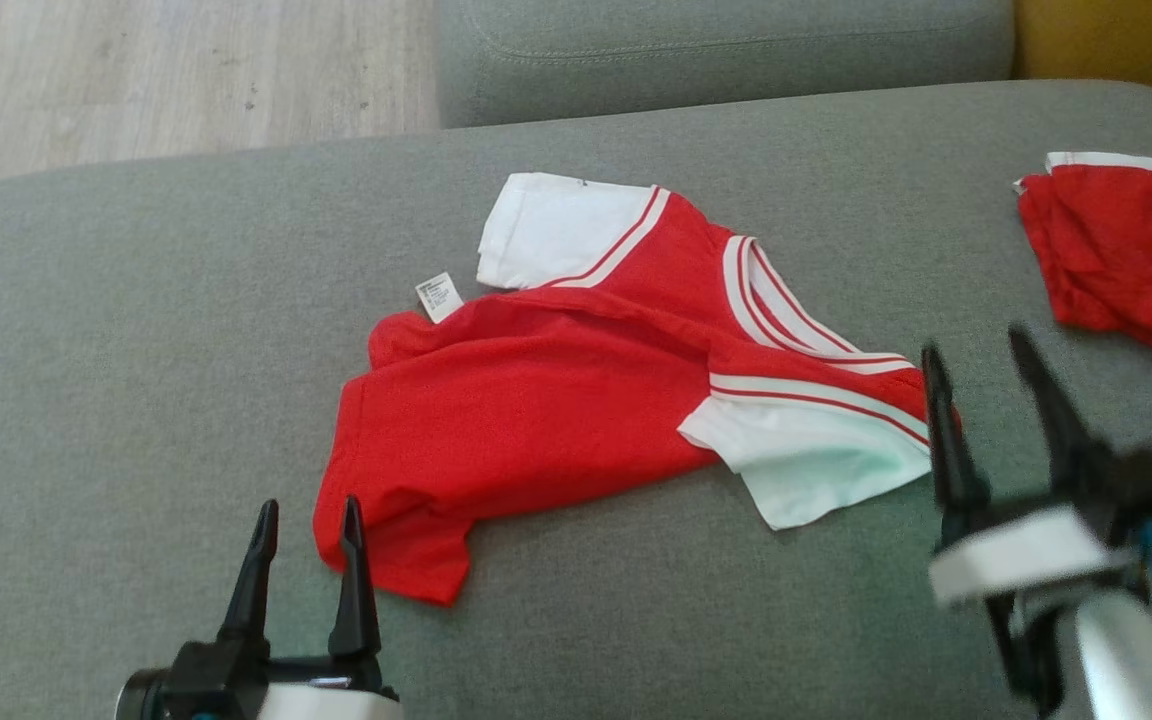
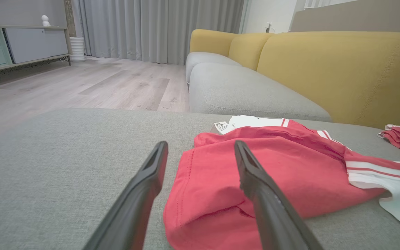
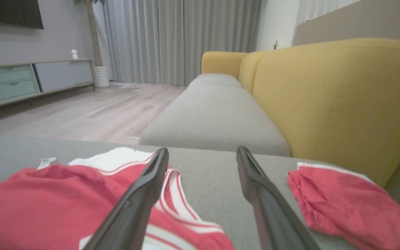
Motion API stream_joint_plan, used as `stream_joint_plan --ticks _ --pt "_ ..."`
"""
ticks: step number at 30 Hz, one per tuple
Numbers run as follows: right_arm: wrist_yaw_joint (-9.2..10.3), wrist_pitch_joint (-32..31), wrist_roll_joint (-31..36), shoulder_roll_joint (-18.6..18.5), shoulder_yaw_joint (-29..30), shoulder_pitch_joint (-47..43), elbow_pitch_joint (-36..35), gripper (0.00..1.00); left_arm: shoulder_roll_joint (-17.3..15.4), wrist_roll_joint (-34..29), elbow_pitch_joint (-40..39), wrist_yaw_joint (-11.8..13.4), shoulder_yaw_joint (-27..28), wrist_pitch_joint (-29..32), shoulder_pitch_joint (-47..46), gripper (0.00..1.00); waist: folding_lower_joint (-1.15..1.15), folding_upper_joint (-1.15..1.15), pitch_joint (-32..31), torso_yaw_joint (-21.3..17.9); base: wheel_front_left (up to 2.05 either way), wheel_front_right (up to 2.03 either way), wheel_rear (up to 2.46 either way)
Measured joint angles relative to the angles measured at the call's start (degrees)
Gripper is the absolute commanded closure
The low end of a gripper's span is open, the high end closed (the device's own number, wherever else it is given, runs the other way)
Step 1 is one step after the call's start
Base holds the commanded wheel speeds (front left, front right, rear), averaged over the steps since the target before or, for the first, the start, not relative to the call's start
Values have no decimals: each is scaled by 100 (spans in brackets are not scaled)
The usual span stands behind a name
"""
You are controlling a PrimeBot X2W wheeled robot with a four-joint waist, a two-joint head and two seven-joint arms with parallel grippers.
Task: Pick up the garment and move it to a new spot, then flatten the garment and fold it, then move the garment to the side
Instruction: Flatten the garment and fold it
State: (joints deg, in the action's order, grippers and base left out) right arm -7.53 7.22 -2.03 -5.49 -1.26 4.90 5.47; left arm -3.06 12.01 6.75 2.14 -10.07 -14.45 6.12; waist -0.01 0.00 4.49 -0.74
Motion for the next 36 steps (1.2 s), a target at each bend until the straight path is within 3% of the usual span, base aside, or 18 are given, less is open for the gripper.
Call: stream_joint_plan --ticks 7,11,15,23,30,36 --pt "0 650 272 212 35 -920 552 0 1 -22 89 -120 70 0 -110 0 0 0 26 -104 0 0 0" --pt "0 699 260 287 -18 -892 654 0 -2 -155 346 -414 63 0 -517 0 0 0 137 -190 0 0 0" --pt "0 699 193 287 -118 -744 558 0 -42 -207 978 -553 66 26 -1380 0 0 0 301 -307 0 0 0" --pt "0 700 176 287 -318 -534 346 0 -197 48 2527 -621 246 1158 -3067 0 1 0 695 -552 0 0 0" --pt "0 700 151 287 -419 -503 311 0 -331 352 3528 -628 477 1621 -3626 0 2 0 981 -744 0 0 0" --pt "0 700 90 287 -471 -418 315 0 -392 619 3922 -879 375 1942 -3928 0 1 0 1070 -777 0 0 0"
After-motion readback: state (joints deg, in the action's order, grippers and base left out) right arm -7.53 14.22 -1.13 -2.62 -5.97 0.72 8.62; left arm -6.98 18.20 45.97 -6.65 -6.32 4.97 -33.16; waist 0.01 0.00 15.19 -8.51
